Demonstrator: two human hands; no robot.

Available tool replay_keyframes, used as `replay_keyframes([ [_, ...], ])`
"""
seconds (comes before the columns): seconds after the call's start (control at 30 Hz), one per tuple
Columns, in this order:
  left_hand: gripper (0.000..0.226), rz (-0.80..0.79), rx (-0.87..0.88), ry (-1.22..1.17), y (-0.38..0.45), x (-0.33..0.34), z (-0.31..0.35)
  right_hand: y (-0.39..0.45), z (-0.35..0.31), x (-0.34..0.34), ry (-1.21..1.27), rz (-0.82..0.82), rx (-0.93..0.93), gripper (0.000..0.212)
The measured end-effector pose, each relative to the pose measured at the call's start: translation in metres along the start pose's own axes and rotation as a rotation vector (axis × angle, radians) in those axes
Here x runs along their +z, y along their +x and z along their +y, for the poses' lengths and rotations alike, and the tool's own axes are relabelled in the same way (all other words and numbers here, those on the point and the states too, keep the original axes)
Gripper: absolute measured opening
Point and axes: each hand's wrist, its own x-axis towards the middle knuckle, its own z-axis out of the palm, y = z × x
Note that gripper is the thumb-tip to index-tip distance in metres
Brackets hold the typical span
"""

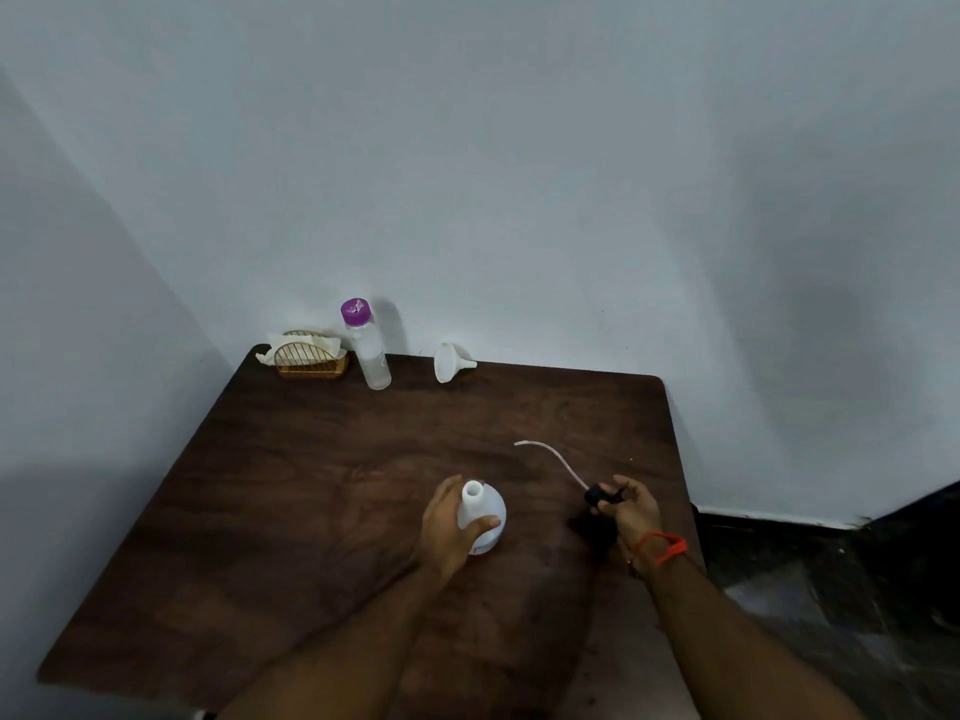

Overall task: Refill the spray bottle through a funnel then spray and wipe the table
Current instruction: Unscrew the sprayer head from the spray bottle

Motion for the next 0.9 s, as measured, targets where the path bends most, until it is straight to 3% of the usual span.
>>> replay_keyframes([
  [0.1,0.051,-0.014,0.015,-0.002,0.002,0.000,0.000,0.004,0.009,0.004,-0.006,0.000,0.025,0.051],
  [0.23,0.051,-0.005,0.041,-0.025,0.004,0.000,-0.002,0.006,0.010,0.008,-0.099,-0.007,0.003,0.051],
  [0.6,0.068,-0.081,0.008,-0.045,0.002,0.008,-0.004,0.014,0.018,0.013,-0.478,0.033,-0.127,0.040],
  [0.9,0.105,-0.129,-0.094,-0.082,0.004,0.006,0.000,0.042,0.031,0.009,-0.588,0.083,-0.071,0.044],
])
